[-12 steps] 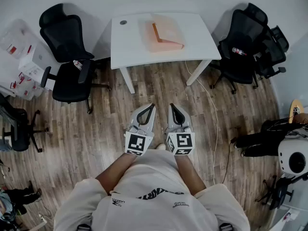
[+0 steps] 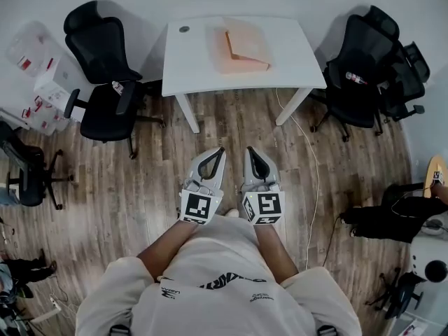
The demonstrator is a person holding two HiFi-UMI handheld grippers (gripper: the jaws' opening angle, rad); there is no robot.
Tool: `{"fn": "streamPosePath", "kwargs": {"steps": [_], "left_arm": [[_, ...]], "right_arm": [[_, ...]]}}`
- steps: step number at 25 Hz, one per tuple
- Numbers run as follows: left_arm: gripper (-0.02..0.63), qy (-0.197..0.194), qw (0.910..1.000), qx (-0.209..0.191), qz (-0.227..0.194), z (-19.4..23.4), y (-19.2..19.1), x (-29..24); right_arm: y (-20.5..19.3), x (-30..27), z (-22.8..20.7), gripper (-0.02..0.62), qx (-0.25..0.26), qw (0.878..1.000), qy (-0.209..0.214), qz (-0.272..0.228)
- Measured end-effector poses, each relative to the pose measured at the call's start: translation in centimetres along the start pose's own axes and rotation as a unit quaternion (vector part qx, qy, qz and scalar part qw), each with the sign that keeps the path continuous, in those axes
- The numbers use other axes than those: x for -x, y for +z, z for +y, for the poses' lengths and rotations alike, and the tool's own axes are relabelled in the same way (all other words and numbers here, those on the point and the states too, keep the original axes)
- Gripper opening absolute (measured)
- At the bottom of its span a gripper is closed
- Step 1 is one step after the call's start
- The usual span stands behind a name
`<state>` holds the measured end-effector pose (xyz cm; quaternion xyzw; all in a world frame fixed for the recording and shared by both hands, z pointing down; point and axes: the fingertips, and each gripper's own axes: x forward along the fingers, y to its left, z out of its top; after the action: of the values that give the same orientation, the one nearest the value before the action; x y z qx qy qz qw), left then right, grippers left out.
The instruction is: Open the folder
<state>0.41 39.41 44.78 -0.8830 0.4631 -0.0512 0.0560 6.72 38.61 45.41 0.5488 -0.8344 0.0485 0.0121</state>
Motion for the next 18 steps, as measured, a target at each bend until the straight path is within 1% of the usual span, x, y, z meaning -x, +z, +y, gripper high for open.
{"fn": "streamPosePath", "kwargs": {"steps": [4, 9, 14, 18], "left_arm": [[-0.011, 0.011, 0.9999, -0.006, 0.003, -1.1, -0.3, -0.1], [-0.011, 0.024, 0.9996, 0.002, 0.011, -1.1, -1.1, -0.8], [-0.011, 0.029, 0.9995, 0.009, 0.010, -0.6, -1.9, -3.1], [-0.011, 0.032, 0.9994, 0.016, 0.005, 0.9, -2.6, -5.8]], "right_arm": [[0.0, 0.2, -1.0, -0.002, -0.001, 1.000, 0.007, -0.003], [-0.4, 0.1, -1.7, -0.002, 0.006, 1.000, 0.015, -0.003], [-0.7, -1.7, -3.0, -0.002, 0.014, 1.000, 0.022, -0.001], [-1.0, -4.2, -4.3, -0.002, 0.022, 0.999, 0.024, 0.007]]}}
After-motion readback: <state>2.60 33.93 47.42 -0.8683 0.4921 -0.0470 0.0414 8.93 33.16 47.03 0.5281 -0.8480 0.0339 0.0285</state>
